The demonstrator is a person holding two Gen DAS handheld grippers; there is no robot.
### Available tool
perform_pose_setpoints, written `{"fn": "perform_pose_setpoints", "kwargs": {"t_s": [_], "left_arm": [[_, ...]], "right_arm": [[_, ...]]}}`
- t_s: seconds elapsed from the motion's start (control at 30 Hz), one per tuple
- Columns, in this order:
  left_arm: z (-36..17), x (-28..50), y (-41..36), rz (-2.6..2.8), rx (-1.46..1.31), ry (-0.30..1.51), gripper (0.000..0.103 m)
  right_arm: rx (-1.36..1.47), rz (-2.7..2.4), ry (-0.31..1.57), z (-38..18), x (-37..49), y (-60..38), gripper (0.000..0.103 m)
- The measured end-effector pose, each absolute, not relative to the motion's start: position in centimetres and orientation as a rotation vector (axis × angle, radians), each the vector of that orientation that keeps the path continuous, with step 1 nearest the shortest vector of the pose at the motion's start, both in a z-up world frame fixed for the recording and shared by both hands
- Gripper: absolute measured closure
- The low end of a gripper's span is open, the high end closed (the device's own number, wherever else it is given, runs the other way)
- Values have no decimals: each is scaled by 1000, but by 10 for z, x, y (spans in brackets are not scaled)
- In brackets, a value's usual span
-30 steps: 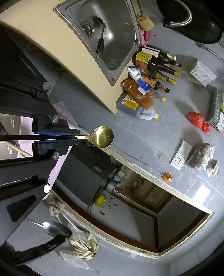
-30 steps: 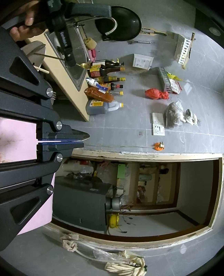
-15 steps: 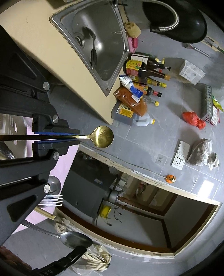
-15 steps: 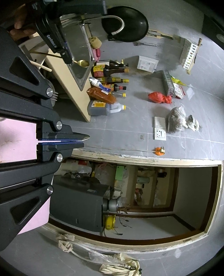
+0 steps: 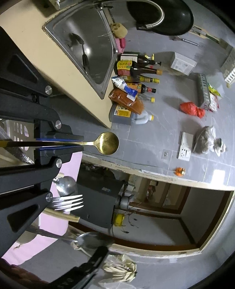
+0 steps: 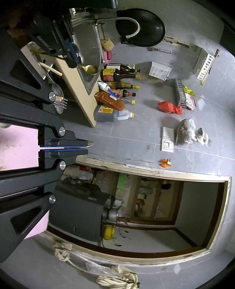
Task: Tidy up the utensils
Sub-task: 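Lower the gold spoon into the caddy with the left tool while the right tool drops the silver spoon in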
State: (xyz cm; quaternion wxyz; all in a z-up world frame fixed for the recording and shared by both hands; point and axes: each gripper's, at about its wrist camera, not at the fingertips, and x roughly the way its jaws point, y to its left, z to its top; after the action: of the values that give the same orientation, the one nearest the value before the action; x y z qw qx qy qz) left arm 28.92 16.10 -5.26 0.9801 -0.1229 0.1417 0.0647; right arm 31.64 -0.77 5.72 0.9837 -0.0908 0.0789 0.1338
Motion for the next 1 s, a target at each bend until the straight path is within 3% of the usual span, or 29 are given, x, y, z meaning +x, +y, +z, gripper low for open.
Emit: {"fn": "perform_pose_setpoints", "kwargs": {"t_s": [0.57,1.0], "left_arm": [[-58,279,164,78,-252,425,98],[-56,270,166,60,-298,472,77]], "right_arm": [[-148,341,307,33,316,-17,101],[-102,359,380,23,311,-28,101]]}}
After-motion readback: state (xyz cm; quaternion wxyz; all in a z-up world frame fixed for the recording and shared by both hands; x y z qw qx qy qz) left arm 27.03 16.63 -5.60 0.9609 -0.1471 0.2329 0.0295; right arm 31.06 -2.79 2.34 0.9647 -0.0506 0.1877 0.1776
